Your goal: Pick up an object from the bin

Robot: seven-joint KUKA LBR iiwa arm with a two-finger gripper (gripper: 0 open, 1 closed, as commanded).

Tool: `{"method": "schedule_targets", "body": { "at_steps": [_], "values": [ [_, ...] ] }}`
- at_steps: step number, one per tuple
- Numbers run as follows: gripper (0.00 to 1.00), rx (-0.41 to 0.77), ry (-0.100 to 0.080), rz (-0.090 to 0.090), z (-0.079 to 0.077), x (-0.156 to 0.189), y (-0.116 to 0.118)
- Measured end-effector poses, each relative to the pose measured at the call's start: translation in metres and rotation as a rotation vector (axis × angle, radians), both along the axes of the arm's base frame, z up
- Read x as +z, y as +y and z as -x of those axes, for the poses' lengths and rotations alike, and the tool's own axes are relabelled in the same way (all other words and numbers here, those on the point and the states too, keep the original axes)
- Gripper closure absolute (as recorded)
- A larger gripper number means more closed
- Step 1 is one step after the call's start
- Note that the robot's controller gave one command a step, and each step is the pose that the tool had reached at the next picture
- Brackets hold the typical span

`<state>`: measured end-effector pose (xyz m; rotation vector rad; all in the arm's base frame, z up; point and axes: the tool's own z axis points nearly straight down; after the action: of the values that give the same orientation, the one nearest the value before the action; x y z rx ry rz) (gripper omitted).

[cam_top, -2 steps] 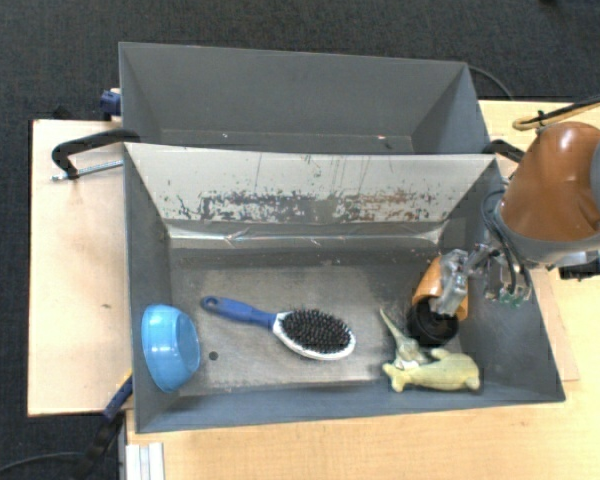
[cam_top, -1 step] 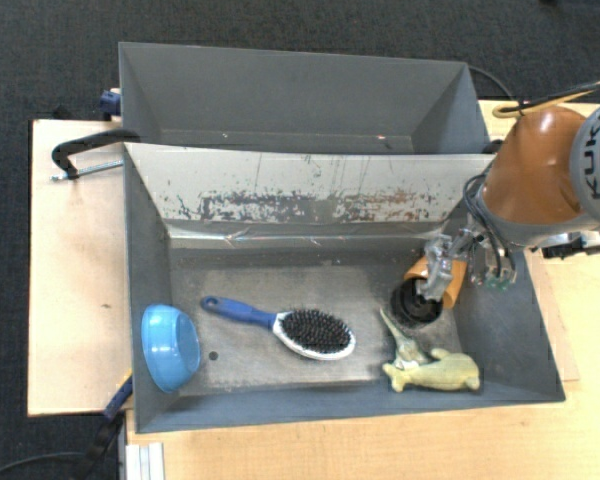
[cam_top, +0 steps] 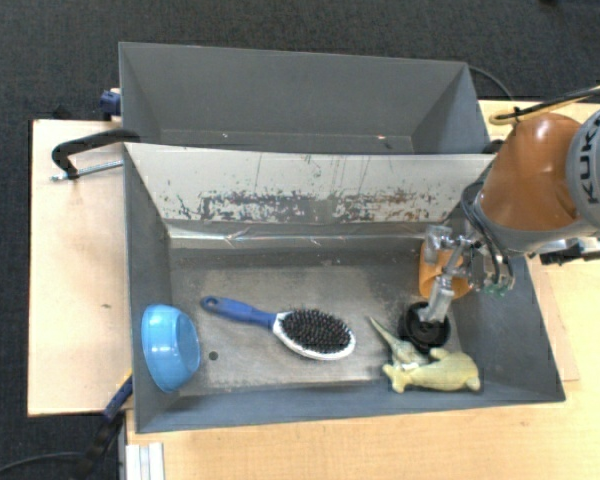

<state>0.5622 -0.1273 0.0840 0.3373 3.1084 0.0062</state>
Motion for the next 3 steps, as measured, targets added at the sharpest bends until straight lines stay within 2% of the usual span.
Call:
{"method": "schedule_targets", "body": {
  "at_steps": [1, 2, 3],
  "values": [
    [0.0, 0.315, -0.006, 0.001, 0.043, 0.006, -0.02],
    [1.0, 0.32, -0.002, 0.0, 0.042, 0.009, -0.019],
    [1.0, 0.299, -0.001, 0.01, 0.06, 0.199, 0.001]
  ]
}}
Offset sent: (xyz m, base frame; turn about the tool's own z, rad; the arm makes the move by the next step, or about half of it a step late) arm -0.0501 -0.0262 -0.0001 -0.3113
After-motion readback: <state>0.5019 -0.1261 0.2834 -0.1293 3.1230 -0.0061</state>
